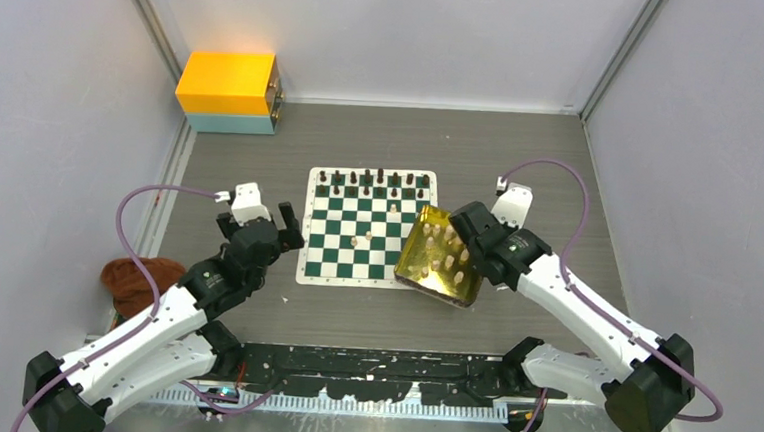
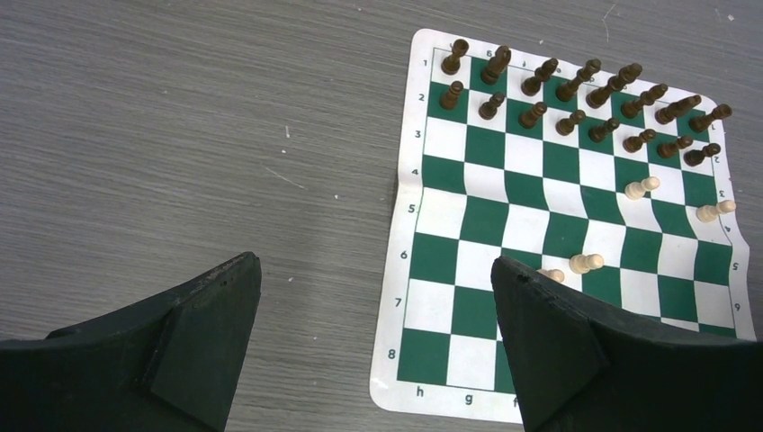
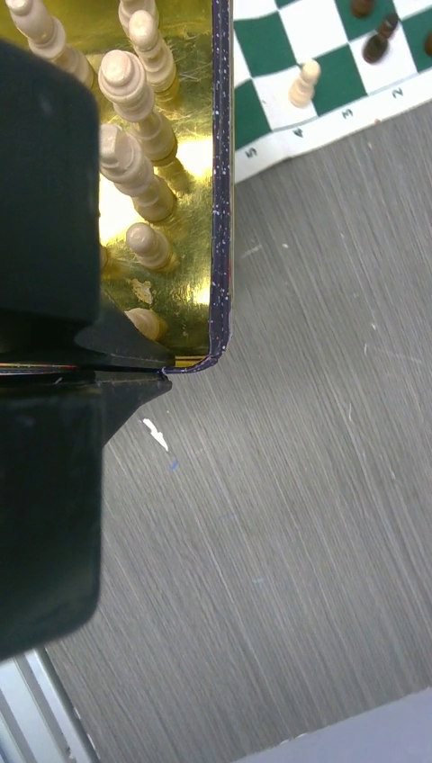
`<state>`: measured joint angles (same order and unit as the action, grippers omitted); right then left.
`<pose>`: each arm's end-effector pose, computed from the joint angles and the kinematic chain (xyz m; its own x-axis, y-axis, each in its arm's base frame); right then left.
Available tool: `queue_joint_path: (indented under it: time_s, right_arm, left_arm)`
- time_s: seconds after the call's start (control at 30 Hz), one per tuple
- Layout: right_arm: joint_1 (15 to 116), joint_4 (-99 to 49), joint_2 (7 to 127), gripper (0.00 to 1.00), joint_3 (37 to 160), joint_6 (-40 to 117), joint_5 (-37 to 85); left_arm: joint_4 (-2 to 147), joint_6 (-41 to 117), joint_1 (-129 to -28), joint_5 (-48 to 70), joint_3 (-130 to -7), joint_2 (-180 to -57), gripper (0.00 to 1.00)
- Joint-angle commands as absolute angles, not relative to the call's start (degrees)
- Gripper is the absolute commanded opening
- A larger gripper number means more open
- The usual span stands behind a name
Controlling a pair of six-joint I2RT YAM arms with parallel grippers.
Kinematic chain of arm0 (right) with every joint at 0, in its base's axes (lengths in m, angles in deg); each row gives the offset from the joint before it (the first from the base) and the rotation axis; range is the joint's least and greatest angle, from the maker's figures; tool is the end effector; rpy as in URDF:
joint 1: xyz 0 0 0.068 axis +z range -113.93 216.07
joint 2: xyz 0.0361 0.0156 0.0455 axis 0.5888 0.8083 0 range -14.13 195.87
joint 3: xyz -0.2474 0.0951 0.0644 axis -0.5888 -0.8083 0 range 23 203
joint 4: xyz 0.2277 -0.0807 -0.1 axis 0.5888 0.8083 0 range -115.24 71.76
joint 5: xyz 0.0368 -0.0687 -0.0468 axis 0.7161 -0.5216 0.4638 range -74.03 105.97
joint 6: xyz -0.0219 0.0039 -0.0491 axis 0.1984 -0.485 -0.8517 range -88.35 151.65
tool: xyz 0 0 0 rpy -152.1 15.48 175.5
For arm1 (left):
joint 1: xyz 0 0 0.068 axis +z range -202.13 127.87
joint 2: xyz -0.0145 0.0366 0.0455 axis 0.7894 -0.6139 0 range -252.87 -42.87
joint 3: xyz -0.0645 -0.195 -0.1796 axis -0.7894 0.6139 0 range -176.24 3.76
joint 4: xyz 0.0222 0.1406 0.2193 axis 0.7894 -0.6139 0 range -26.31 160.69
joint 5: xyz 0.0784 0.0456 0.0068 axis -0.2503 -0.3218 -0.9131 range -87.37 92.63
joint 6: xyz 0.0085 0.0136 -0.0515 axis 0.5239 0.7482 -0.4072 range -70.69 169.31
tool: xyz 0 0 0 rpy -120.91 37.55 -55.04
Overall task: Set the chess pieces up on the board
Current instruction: Place the storage box at the center of the board.
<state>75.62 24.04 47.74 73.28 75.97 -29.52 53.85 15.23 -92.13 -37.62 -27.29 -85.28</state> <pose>0.1671 0.1051 0.2694 -0.6067 0.1341 -0.7836 0.3427 0.9335 -0.1056 0.1422 -0.0892 0.2543 -0.3303 -0.2812 -0.9010 -0.1578 0.9576 -0.2410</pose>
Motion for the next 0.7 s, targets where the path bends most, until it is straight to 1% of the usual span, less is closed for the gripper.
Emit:
queue_joint_path:
  time_s: [0.0, 0.4, 0.67]
  right_arm:
    - [71.27, 20.22, 47.53, 0.00, 76.55, 75.66, -30.21]
    - [56.28, 12.90, 50.69, 0.00, 75.62, 74.57, -25.72]
    - [49.64, 7.30, 56.29, 0.00, 75.52, 74.94, -25.56]
  left_arm:
    - [57.48, 14.75, -92.24, -37.79, -29.49, -85.31, 0.99]
    - [57.87, 14.74, -92.20, -36.84, -28.98, -85.45, 0.99]
    - [59.02, 14.09, -92.24, -36.42, -28.63, -87.09, 0.99]
